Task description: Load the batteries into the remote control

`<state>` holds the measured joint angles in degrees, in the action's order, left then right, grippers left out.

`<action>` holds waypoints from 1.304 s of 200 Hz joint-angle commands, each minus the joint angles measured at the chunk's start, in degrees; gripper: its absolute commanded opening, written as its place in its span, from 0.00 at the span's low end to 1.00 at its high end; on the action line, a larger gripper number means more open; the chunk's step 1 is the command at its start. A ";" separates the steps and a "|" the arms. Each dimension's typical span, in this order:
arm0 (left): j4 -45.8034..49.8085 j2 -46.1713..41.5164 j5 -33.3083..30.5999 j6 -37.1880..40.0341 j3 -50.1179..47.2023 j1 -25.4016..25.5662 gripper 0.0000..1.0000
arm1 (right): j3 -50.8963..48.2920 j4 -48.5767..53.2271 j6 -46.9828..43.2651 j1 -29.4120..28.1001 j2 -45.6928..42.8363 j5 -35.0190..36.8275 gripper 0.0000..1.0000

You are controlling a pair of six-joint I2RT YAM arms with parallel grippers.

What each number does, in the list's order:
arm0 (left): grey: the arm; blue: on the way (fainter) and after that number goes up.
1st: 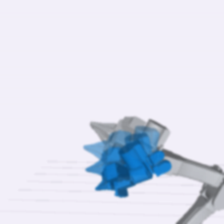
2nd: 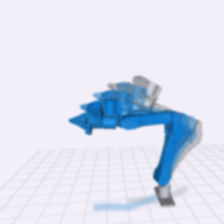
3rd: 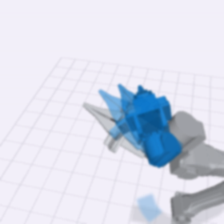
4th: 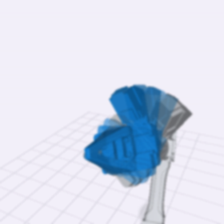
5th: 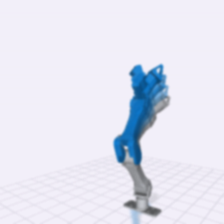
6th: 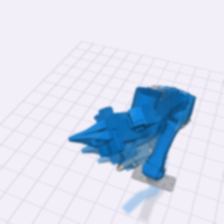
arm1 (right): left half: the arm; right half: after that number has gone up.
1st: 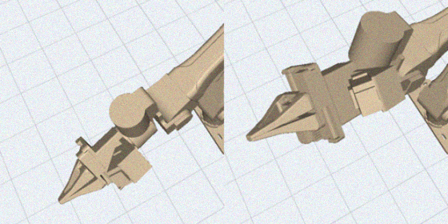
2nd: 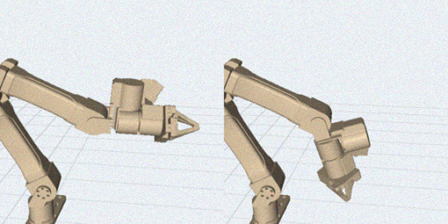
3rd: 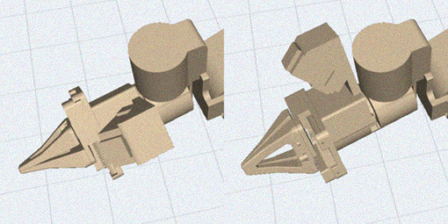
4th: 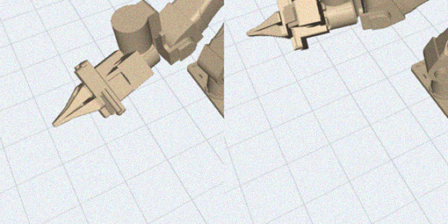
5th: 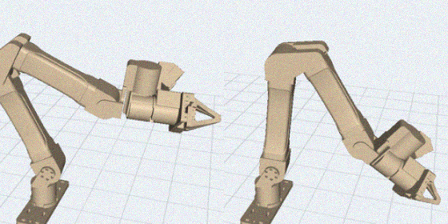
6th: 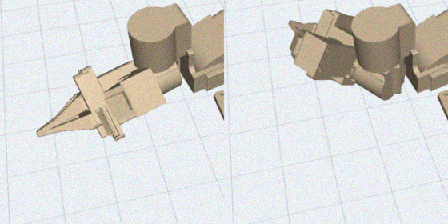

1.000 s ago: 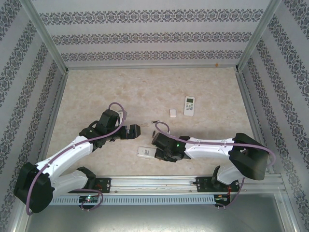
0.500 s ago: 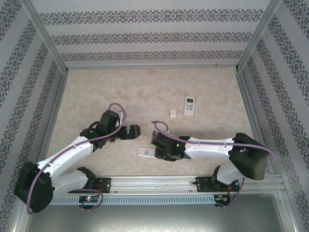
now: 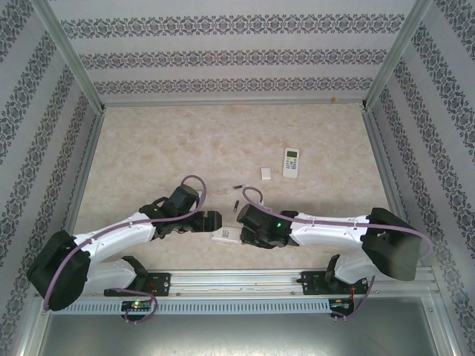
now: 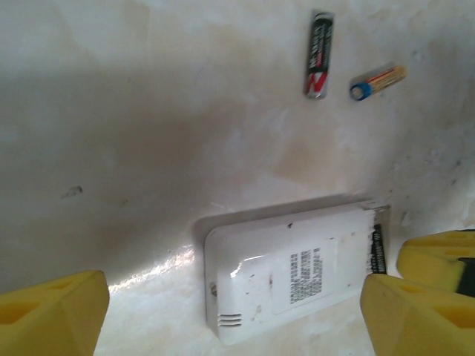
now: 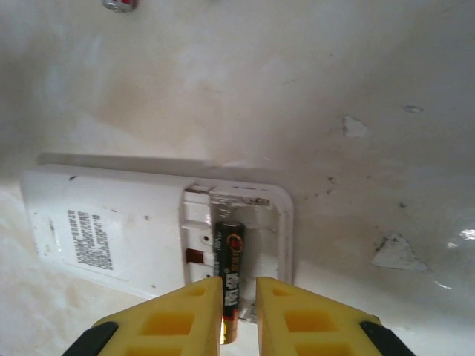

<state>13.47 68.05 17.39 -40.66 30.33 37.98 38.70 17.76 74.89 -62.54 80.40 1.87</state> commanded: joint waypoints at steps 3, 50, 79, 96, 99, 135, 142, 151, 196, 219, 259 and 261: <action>-1.13 1.00 0.28 -1.72 -0.05 0.87 0.81 | -0.30 0.02 0.17 -1.09 0.58 -0.54 0.20; -1.28 5.71 5.41 -1.09 1.18 0.88 0.68 | 0.41 -1.24 -0.25 -1.08 2.58 -1.51 0.19; -6.47 7.61 9.19 -3.50 -0.56 0.88 0.62 | 0.42 -1.56 -0.36 -1.04 3.57 -1.50 0.15; -7.64 8.26 10.16 -3.87 -1.11 0.87 0.59 | 0.16 -1.75 -0.19 -1.09 3.87 -1.21 0.13; -7.67 8.34 10.23 -3.90 -1.12 0.87 0.59 | 0.08 -1.84 -0.19 -1.09 3.89 -1.13 0.13; -6.55 9.09 9.26 -3.31 -1.28 0.89 0.56 | -0.42 -2.47 -3.20 -1.08 5.11 1.03 0.11; -6.15 9.28 8.72 -3.20 -1.24 0.87 0.56 | -0.55 -2.58 -4.06 -1.09 5.48 1.80 0.11; -5.76 9.46 7.81 -2.94 -1.31 0.89 0.55 | -0.83 -2.93 -5.23 -1.06 5.96 2.94 0.10; -5.42 11.36 6.05 -2.46 -1.32 0.89 0.53 | -1.86 -8.68 -10.34 -1.04 10.14 4.52 0.10; -5.81 11.26 6.25 -2.56 -1.23 0.92 0.53 | -2.03 -11.44 -10.12 -1.07 12.19 1.78 0.09; -4.46 7.07 3.09 -2.98 -1.30 0.92 0.65 | 1.32 -2.15 -13.08 -1.06 0.21 6.83 0.18; -4.26 6.72 2.81 -2.94 -1.18 0.95 0.66 | 1.56 -1.53 -13.45 -1.08 -0.64 7.32 0.19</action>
<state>7.86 76.69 25.45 -43.88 29.63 38.35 39.16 11.42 65.08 -63.55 84.71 4.19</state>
